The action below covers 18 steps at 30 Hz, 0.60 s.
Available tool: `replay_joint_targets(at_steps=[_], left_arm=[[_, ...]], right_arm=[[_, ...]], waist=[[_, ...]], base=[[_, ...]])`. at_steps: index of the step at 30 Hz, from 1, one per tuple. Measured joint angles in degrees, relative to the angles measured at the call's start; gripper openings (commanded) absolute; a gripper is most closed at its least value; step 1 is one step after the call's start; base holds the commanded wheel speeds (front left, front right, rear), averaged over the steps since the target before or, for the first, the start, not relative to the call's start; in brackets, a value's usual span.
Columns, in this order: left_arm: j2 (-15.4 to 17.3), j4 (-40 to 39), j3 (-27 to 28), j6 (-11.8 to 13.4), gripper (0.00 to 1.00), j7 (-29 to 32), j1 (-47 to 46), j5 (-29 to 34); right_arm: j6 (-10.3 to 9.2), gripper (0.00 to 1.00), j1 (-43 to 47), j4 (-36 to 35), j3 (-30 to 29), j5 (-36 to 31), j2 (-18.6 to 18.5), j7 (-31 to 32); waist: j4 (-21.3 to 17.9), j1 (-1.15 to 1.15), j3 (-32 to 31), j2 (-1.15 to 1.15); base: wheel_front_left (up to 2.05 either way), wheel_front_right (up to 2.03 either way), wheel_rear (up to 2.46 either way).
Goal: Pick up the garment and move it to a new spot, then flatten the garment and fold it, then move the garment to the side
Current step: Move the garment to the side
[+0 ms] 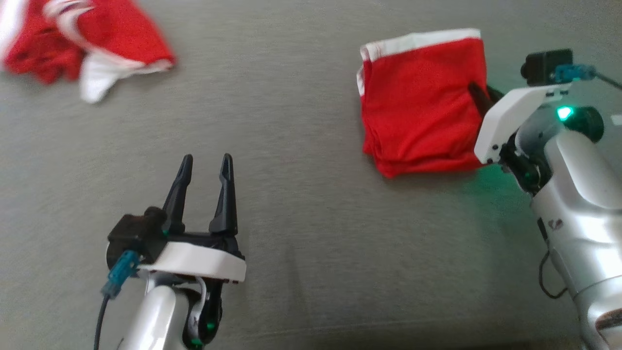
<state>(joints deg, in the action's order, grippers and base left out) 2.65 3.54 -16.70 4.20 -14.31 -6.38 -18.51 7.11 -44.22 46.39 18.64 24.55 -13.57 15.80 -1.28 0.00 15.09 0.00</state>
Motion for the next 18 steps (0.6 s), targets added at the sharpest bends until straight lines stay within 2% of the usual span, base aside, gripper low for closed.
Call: replay_joint_targets(at_steps=[11, 14, 18], left_arm=[[0.0, 1.1, 0.3, -2.5, 1.00, -0.2, -4.6, 4.3], [0.0, 1.5, 0.2, -2.9, 1.00, -0.4, -5.5, 4.8], [0.0, 1.8, 0.3, -3.3, 1.00, -0.4, -5.8, 5.3]], right_arm=[[0.00, 0.00, -1.6, -1.1, -2.3, -0.6, 2.0, -2.6], [0.00, 0.00, -2.4, -1.2, -2.7, -0.9, 2.3, -3.2], [0.00, 0.00, -3.5, -0.9, -4.3, -0.9, 2.4, -3.8]], waist=[[-15.0, 0.00, 4.1, 0.00], [-17.7, 0.00, 5.4, 0.00], [-19.1, 0.00, 7.6, 0.00]], base=[[0.00, 0.00, 0.00], [0.00, 0.00, 0.00], [0.00, 0.00, 0.00]])
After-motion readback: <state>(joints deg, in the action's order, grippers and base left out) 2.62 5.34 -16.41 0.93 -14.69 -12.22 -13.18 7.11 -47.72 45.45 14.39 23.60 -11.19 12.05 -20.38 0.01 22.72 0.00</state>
